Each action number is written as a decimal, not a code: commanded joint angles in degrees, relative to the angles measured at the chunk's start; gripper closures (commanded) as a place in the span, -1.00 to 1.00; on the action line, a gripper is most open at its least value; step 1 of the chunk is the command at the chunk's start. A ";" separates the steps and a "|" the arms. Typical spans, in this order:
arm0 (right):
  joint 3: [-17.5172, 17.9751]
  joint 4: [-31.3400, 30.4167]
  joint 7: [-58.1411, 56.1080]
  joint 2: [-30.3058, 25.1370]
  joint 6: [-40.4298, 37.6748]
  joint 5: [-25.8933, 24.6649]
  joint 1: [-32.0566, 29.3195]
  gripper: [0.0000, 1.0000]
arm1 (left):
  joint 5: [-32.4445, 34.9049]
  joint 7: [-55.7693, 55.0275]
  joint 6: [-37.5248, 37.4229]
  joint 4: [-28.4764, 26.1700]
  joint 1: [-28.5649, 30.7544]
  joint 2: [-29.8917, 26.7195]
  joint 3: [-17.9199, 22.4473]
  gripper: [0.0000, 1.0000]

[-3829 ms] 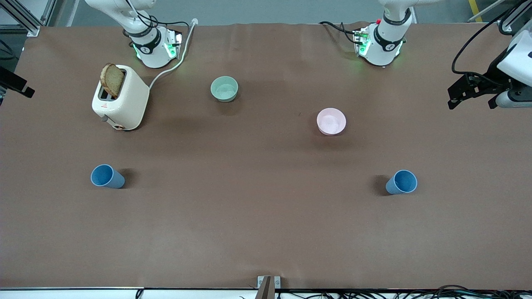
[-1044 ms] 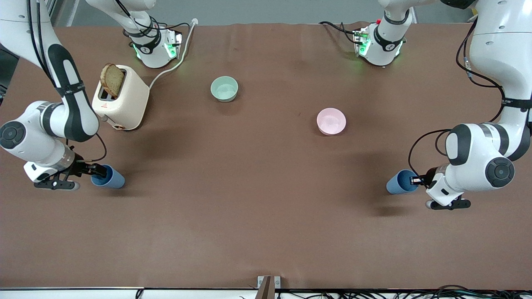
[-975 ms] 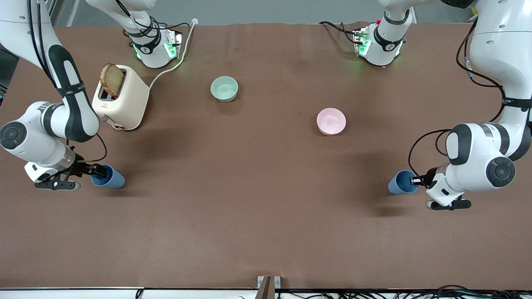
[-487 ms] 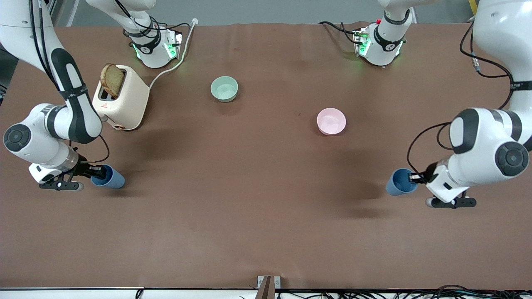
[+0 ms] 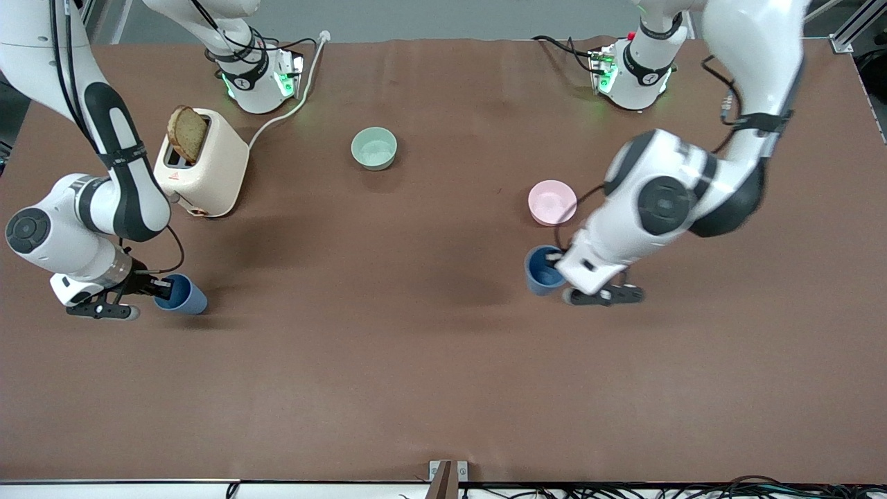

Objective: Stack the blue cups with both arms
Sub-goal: 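Place the left gripper's cup mid-table while the right gripper lifts its cup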

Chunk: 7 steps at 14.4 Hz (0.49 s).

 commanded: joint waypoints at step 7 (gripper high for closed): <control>0.50 10.29 -0.38 -5.14 -22.19 1.61 0.43 0.99 | 1.19 -17.42 8.76 6.73 -13.47 13.04 0.71 0.99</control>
